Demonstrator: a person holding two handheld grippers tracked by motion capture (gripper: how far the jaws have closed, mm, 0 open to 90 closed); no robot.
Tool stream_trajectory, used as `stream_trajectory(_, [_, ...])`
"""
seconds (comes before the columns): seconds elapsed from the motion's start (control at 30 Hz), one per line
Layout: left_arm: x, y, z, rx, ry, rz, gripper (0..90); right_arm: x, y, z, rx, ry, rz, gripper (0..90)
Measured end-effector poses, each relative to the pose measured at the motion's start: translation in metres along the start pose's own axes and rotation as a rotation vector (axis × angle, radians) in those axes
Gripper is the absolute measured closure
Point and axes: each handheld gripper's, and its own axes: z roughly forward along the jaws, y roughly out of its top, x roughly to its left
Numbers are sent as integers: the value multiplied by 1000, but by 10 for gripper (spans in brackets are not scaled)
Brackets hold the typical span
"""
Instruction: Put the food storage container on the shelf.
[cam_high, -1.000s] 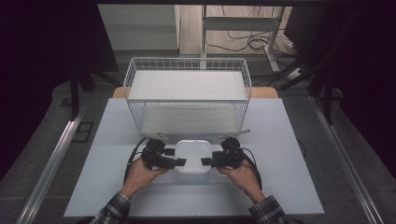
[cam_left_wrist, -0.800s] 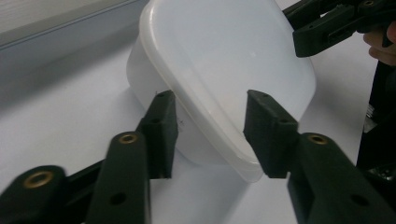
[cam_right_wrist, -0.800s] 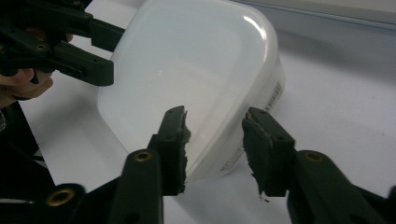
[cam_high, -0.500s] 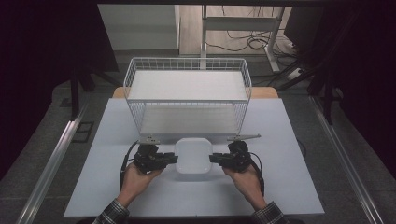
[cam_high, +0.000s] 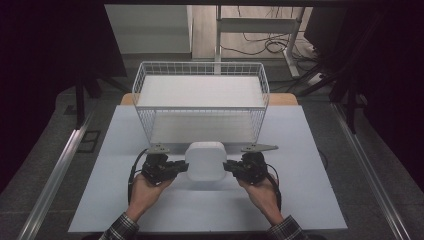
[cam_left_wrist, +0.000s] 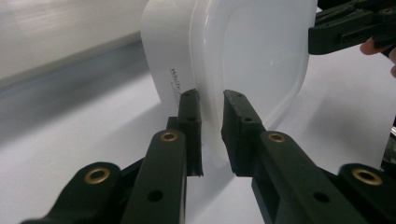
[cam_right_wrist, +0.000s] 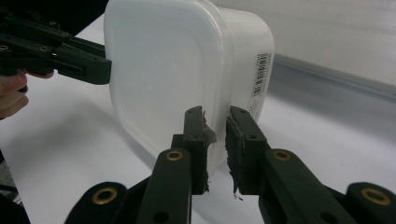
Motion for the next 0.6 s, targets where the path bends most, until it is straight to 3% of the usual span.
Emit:
stream_trajectory(0.3, [0,10,-13,-36,5,3,791,4,13,-4,-32,9,-31,777])
stream_trajectory(0.6, [-3,30,-32,-83,24,31,793,10,35,-14,-82,10,-61,777])
